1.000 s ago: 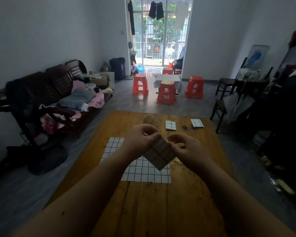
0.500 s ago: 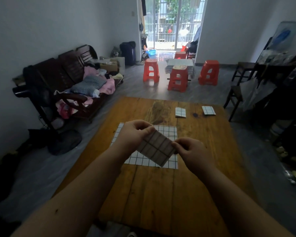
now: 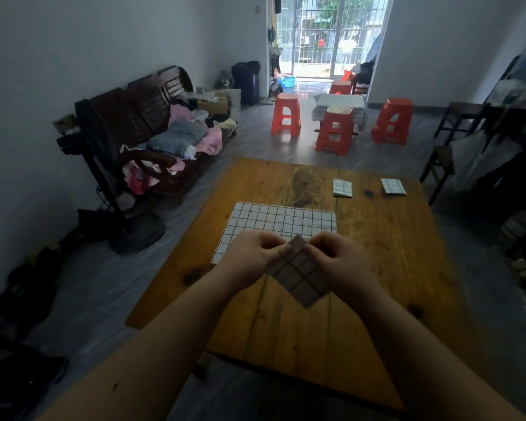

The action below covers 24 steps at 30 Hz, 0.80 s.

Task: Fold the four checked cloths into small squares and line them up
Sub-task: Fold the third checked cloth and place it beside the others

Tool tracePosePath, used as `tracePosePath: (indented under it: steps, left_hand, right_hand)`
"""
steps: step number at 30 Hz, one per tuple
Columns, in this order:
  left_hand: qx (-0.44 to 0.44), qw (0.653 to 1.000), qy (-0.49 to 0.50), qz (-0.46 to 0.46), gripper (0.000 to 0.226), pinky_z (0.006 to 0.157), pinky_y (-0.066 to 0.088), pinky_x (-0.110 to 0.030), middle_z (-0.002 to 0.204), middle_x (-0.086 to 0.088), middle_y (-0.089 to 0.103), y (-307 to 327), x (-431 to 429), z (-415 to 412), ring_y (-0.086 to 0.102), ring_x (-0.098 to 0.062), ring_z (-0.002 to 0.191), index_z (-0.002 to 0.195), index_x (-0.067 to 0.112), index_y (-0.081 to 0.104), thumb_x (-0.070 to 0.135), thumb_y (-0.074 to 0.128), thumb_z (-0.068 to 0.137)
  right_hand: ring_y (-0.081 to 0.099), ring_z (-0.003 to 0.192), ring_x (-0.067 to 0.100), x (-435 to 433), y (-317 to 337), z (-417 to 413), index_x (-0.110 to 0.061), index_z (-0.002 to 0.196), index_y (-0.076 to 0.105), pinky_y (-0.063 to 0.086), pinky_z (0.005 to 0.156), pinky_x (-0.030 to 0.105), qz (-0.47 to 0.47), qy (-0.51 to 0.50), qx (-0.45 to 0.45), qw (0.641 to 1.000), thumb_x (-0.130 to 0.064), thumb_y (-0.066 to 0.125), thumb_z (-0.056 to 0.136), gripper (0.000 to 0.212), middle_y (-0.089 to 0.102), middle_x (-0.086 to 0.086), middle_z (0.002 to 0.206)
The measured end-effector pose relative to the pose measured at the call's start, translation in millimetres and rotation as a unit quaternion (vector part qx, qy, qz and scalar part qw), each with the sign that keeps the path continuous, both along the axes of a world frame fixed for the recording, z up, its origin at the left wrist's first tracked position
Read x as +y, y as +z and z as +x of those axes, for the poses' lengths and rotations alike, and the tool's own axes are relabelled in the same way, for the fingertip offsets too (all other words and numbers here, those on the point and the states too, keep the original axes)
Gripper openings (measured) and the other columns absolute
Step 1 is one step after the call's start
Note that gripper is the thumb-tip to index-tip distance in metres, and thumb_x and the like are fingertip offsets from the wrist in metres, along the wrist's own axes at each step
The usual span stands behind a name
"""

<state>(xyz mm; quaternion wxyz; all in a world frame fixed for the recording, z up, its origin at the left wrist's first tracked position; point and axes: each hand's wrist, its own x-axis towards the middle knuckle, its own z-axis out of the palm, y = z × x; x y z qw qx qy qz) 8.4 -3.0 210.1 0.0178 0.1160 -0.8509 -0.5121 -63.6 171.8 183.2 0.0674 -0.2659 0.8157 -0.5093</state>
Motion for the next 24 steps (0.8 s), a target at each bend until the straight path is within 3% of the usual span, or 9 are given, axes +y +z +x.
tracePosePath:
  steps: [4, 8, 14, 17, 22, 24]
  left_hand:
    - [-0.005, 1.000, 0.009, 0.025, 0.008, 0.071, 0.056, -0.022, 0.090, 0.007, 0.074, -11.6, -15.5, 47.4, 0.069, -0.005, 0.083, 0.096, 0.024, 0.074, 0.025, 0.066, 0.095]
    - [0.009, 0.999, 0.013, 0.040, 0.009, 0.067, 0.052, -0.020, 0.088, 0.007, 0.075, -21.8, -27.8, 99.7, 0.070, -0.002, 0.079, 0.097, 0.024, 0.073, 0.025, 0.064, 0.096]
    - [0.041, 0.992, 0.013, 0.117, 0.009, 0.070, 0.057, -0.020, 0.093, 0.003, 0.075, -36.4, -18.8, 158.8, 0.071, -0.006, 0.083, 0.097, 0.019, 0.074, 0.021, 0.066, 0.095]
    - [0.057, 0.993, -0.010, 0.107, 0.010, 0.078, 0.060, -0.028, 0.096, 0.003, 0.075, -41.1, -1.9, 173.4, 0.071, -0.010, 0.090, 0.099, 0.019, 0.075, 0.023, 0.068, 0.093]
    - [-0.041, 0.958, -0.096, 0.267, 0.038, 0.088, 0.060, -0.040, 0.116, -0.004, 0.070, -38.5, 49.6, 174.3, 0.072, -0.020, 0.101, 0.126, 0.016, 0.059, 0.031, 0.068, 0.092]
    - [-0.076, 0.939, -0.141, 0.306, 0.034, 0.085, 0.061, -0.038, 0.115, -0.007, 0.072, -37.1, 75.9, 172.5, 0.072, -0.023, 0.101, 0.124, 0.014, 0.060, 0.024, 0.067, 0.093]
  right_hand:
    - [0.063, 0.077, 0.003, -2.4, -1.7, 43.2, -0.022, 0.085, 0.069, 0.051, 0.065, 0.024, -0.032, -0.034, -0.033, 0.998, -0.024, 0.067, 0.093, 0.009, 0.067, -0.004, 0.082]
    - [0.065, 0.077, 0.010, -7.5, -5.1, 97.4, -0.019, 0.086, 0.070, 0.053, 0.067, 0.031, -0.071, -0.064, -0.075, 0.993, -0.025, 0.068, 0.092, 0.009, 0.069, -0.001, 0.083]
    - [0.067, 0.083, 0.015, 1.4, -6.3, 173.9, -0.019, 0.093, 0.069, 0.058, 0.071, 0.034, -0.071, -0.100, -0.083, 0.989, -0.031, 0.066, 0.093, 0.012, 0.070, 0.000, 0.090]
    - [0.067, 0.083, 0.013, 23.0, -4.5, 201.5, -0.020, 0.093, 0.069, 0.055, 0.068, 0.030, -0.064, -0.130, -0.091, 0.985, -0.030, 0.066, 0.094, 0.010, 0.070, -0.001, 0.091]
    - [0.066, 0.080, 0.002, 75.8, 2.2, 227.4, -0.023, 0.096, 0.068, 0.049, 0.063, 0.023, -0.089, -0.206, -0.100, 0.969, -0.032, 0.061, 0.097, 0.011, 0.069, -0.005, 0.093]
    - [0.066, 0.080, 0.002, 97.8, 2.8, 232.3, -0.022, 0.100, 0.067, 0.049, 0.062, 0.021, -0.112, -0.236, -0.108, 0.959, -0.033, 0.060, 0.098, 0.013, 0.069, -0.006, 0.095]
